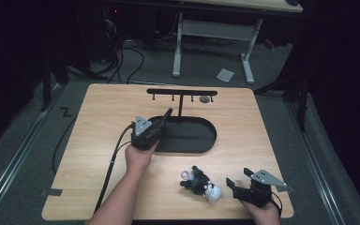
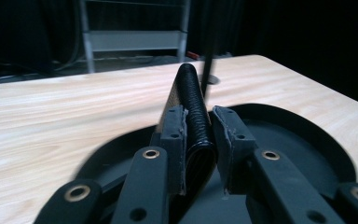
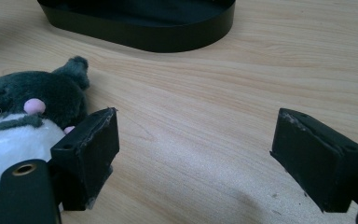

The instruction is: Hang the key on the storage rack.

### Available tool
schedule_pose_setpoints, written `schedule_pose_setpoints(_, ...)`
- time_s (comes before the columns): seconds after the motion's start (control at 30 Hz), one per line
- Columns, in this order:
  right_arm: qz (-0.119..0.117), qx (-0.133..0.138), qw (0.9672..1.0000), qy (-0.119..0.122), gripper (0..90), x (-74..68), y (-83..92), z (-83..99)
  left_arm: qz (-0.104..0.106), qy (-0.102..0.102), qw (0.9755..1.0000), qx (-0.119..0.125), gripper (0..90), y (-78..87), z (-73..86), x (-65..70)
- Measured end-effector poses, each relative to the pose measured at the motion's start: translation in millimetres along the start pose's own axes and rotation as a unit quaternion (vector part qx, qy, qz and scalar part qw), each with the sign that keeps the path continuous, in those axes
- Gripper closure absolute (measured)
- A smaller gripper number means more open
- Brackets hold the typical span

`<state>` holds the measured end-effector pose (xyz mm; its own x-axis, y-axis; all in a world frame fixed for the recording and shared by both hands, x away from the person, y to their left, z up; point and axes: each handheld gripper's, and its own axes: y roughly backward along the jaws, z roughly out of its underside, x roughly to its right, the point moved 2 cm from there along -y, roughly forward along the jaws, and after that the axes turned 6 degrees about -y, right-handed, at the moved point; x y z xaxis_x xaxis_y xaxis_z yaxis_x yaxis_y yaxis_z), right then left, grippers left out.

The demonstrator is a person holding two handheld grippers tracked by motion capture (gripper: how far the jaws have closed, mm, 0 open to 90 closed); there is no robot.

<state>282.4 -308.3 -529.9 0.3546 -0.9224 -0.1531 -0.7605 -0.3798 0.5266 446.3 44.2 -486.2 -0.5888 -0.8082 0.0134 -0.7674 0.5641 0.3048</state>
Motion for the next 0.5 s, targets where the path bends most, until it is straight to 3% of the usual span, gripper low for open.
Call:
schedule_pose_setpoints(0.1,0.001,0.0,1.0,0.001,15.0,0.3,0.4,0.0,0.012,-0.009,0.9999,-0.003,74.3,-6.4,3.6,14.8)
schedule_pose_setpoints(0.5,-0.002,-0.001,1.0,0.002,15.1,-1.1,0.0,0.5,0.039,-0.039,0.9979,-0.033,73.1,-26.8,20.4,48.7)
